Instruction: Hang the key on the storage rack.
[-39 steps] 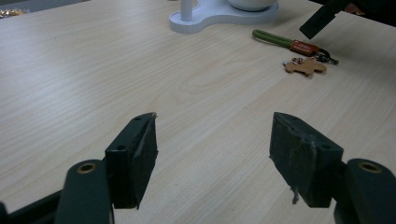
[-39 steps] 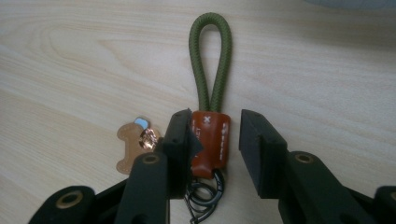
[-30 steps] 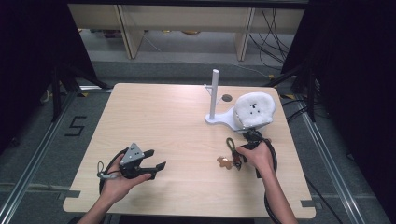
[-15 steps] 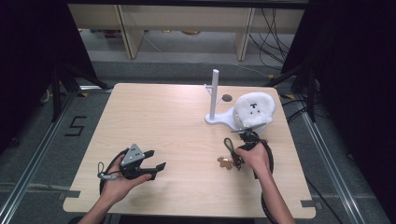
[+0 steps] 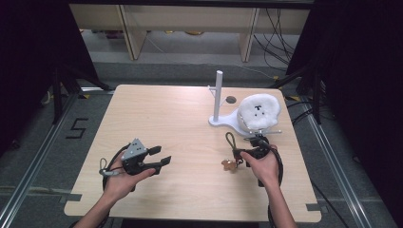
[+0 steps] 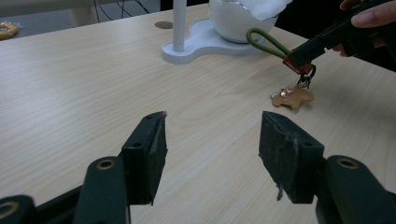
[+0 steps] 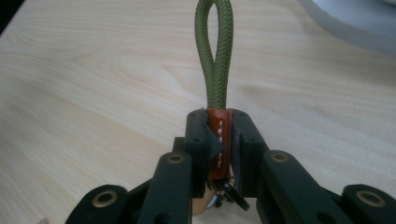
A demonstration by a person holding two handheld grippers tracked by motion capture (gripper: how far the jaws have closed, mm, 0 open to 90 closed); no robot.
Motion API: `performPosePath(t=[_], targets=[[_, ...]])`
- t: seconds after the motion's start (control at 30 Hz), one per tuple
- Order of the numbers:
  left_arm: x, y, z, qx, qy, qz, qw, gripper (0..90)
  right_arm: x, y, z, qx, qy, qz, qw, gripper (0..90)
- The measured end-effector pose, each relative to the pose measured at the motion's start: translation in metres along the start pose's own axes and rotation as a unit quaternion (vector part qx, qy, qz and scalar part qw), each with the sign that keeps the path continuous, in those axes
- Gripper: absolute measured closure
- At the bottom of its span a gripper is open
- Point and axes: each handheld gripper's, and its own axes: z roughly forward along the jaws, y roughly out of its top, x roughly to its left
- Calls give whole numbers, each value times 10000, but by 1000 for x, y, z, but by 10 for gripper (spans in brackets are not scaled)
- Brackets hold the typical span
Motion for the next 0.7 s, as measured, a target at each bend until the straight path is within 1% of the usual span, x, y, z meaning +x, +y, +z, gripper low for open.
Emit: performPosePath(t=[0.03,0.07,0.1,0.13,0.17,0.2,0.23,0.27,0.3,0.33,0.37,0.4,0.43,0.47,0.5,0.53,0.57,0.6,0.63,0.7], targets=[[0,2,2,17,-4,7,10000,421,2,0,-1,-130,36,-59,9999,795],[1,3,4,-19,-68,-39,10000,431,8,-2,-4,-334,121,5,9994,795],[1,4,6,7,-72,-45,10000,437,6,-1,-4,-527,238,-213,9981,795],[2,7,10,13,-132,-90,9999,442,11,-2,-6,-579,296,-30,9979,795],[2,7,10,13,-132,-90,9999,448,12,-2,-6,-747,333,-155,9965,795],[3,9,12,-3,-163,-96,9998,448,12,-2,-6,-747,333,-155,9965,795],[4,11,14,-7,-173,-101,9998,453,11,-2,-7,-876,311,-347,9951,795],[4,13,16,-26,-186,-127,9997,459,13,-2,-8,-985,403,-383,9936,795],[5,15,17,-55,-213,-140,9997,470,16,-3,-8,-1162,438,-483,9911,795],[5,17,19,-109,-233,-171,9995,470,16,-3,-8,-1162,438,-483,9911,795],[5,20,20,-143,-261,-170,9994,476,18,-4,-8,-1209,512,-465,9903,795],[4,22,21,-164,-285,-199,9993,483,22,-5,-8,-1270,573,-354,9896,795],[4,25,22,-208,-318,-214,9991,493,22,-4,-8,-1332,573,-557,9879,795],[4,27,23,-230,-336,-191,9990,493,22,-4,-8,-1332,573,-557,9879,795],[3,31,25,-366,-372,-168,9985,503,23,-4,-7,-1448,614,-642,9855,795],[3,31,25,-366,-372,-168,9985,509,23,-4,-7,-1448,614,-642,9855,795],[3,34,26,-388,-374,-131,9985,509,24,-4,-8,-1451,587,-714,9851,795],[2,36,27,-408,-398,-118,9983,514,24,-4,-7,-1569,519,-775,9832,795],[1,38,28,-427,-414,-125,9982,516,25,-4,-9,-1571,595,-764,9828,794],[1,42,31,-413,-428,-78,9982,518,26,-4,-8,-1616,634,-756,9819,794]])
